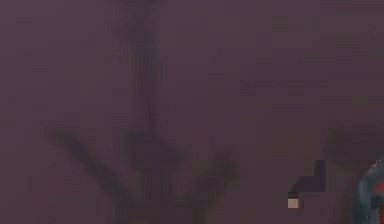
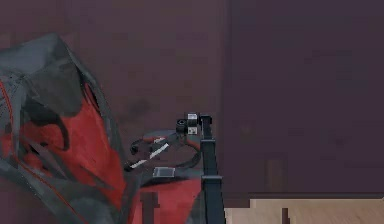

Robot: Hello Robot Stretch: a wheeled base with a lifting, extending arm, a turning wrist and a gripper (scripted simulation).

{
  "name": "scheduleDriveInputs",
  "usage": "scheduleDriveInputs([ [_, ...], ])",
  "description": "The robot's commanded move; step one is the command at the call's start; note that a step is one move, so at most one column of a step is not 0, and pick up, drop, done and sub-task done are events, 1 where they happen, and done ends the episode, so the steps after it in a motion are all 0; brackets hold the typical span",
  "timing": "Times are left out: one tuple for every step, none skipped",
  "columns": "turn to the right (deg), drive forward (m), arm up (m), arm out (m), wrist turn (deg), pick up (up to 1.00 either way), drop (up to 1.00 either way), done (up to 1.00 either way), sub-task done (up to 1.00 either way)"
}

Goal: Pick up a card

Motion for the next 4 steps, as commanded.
scheduleDriveInputs([
  [0.0,0.0,0.0,0.0,45.0,0.0,0.0,0.0,0.0],
  [0.0,0.0,0.0,0.0,24.0,0.0,0.0,0.0,0.0],
  [0.0,0.0,-0.3,0.0,0.0,0.0,0.0,0.0,0.0],
  [0.0,0.0,0.0,0.0,0.0,1.0,0.0,0.0,0.0],
])
